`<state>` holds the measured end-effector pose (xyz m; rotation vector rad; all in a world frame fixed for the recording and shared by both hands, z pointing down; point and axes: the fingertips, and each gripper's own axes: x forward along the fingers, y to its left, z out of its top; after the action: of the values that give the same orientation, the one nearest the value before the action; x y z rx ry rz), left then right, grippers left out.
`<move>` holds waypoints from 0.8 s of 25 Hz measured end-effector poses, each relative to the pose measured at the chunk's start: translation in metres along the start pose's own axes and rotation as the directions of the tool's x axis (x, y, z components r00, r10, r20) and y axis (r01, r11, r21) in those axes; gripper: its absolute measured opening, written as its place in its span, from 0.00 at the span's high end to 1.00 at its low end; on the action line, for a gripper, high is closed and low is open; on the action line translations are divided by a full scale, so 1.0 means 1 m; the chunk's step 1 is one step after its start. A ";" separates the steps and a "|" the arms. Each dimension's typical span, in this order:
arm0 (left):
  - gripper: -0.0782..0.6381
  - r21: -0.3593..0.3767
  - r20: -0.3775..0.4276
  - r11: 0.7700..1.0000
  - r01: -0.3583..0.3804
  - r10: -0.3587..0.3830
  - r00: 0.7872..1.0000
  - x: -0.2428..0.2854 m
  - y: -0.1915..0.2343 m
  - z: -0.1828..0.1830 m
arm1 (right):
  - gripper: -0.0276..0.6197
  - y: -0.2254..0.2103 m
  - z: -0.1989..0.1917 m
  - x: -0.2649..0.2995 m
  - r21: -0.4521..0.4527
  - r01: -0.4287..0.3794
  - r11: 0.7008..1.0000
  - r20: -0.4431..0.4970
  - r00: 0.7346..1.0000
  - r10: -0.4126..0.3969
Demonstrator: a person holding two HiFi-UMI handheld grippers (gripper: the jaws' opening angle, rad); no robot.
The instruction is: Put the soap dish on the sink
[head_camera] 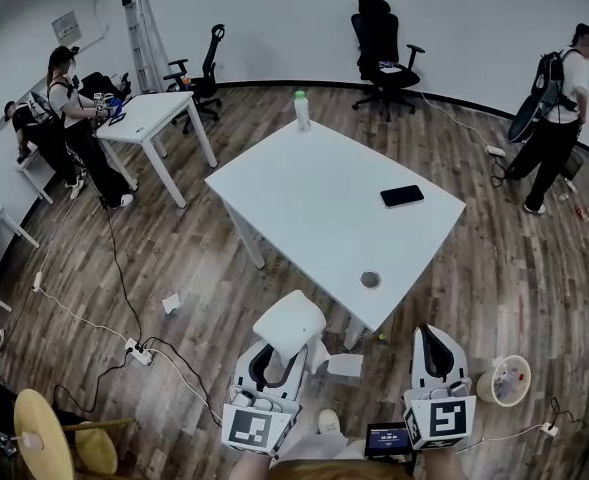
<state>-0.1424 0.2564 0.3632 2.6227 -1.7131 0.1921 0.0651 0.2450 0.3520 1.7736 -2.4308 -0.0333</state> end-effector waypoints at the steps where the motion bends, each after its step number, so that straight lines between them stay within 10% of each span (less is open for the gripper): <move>1: 0.67 -0.001 0.006 1.000 0.005 -0.005 1.000 0.003 0.001 0.000 | 0.95 -0.002 0.001 0.003 -0.001 0.005 1.000 0.003 1.000 -0.005; 20: 0.67 -0.022 0.038 1.000 0.009 -0.008 0.999 0.162 0.025 0.005 | 0.95 -0.075 -0.011 0.141 0.027 -0.026 0.999 0.008 1.000 0.025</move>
<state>-0.1003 0.0979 0.3733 2.6342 -1.7050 0.1227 0.0956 0.0890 0.3687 1.7560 -2.4701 -0.0045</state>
